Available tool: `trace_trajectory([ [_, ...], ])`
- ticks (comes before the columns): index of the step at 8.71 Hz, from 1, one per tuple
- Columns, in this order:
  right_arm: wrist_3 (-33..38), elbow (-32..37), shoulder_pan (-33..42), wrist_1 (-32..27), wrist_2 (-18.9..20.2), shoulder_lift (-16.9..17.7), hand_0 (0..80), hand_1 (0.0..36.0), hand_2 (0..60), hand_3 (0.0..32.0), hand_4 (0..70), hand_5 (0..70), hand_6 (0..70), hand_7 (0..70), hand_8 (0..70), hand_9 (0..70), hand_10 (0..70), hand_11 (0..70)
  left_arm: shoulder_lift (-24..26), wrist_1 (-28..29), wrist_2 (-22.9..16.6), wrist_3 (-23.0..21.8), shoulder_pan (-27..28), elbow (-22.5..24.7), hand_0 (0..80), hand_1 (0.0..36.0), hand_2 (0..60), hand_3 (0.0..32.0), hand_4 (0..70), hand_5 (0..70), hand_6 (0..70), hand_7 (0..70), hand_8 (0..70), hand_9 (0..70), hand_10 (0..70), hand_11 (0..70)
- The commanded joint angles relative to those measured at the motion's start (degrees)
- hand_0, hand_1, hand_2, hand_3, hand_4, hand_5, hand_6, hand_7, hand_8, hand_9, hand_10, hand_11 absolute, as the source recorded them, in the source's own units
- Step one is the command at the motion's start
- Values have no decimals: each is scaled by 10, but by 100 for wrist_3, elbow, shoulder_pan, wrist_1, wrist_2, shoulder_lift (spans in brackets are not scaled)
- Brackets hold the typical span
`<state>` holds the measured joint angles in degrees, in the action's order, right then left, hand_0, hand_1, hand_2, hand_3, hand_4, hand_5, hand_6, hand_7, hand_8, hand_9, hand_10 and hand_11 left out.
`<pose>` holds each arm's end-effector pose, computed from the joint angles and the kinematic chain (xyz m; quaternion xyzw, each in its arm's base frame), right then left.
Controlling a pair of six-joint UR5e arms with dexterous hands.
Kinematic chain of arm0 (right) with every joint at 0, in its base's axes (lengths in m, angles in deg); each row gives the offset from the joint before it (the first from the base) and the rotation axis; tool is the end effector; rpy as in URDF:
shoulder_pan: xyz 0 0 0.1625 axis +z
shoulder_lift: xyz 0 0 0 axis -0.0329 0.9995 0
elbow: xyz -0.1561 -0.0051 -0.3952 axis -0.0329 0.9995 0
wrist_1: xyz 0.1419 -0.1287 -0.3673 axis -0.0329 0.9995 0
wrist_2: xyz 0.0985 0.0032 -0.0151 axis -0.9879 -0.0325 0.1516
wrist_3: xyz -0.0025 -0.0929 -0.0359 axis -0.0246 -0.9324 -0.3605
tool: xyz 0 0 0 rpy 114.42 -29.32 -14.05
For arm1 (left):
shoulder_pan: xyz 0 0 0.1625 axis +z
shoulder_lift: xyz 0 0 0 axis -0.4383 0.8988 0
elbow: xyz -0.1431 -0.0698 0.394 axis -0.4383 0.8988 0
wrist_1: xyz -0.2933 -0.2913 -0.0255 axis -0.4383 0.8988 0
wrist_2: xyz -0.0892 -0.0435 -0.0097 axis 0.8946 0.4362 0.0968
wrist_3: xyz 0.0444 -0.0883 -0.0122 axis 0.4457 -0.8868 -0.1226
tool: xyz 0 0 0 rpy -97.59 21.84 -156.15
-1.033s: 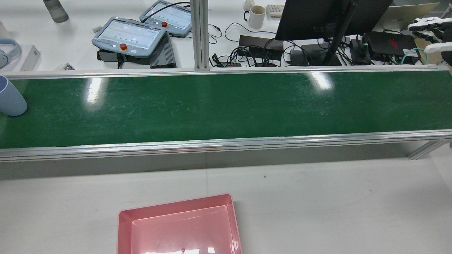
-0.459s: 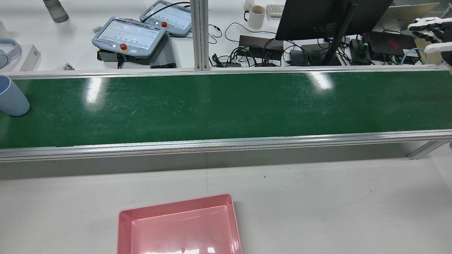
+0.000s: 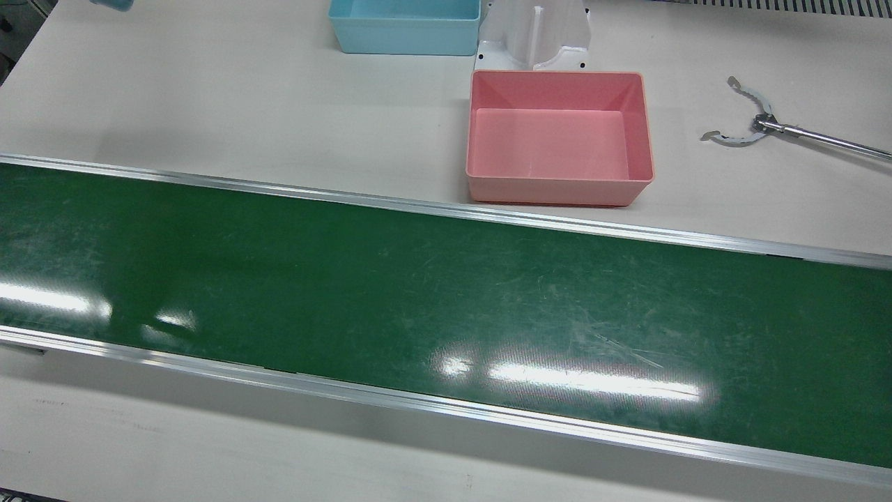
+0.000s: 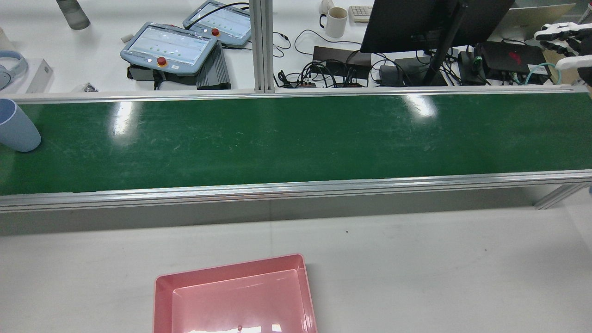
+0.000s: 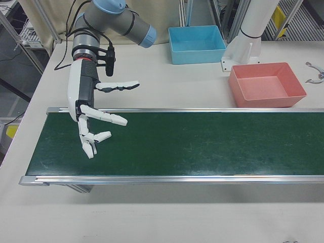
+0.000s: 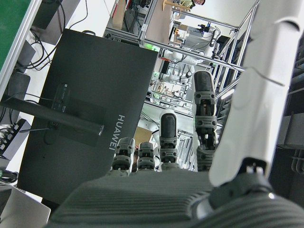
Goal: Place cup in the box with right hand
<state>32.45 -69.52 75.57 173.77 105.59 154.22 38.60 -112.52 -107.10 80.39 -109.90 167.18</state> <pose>0.0339 -0.5076 0.5100 0.0600 -0.7217 0.6758 0.1374 -0.0538 -0.5878 0.5261 -0.0588 0.6906 -0.7070 0.1409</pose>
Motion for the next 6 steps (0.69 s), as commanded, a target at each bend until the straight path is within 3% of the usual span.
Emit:
trace_trajectory([
  [1,0,-9,-2,0,0,0,572,124,0,0,433,55,128,546,40,147,89,145,2,0,0,-3,-3,0,0,0,0,0,0,0,0,0,0,0,0,0],
  [6,0,0,-2,9,0,0,570,123,0,0,434,55,129,551,40,147,88,144,2,0,0,5,-3,0,0,0,0,0,0,0,0,0,0,0,0,0],
])
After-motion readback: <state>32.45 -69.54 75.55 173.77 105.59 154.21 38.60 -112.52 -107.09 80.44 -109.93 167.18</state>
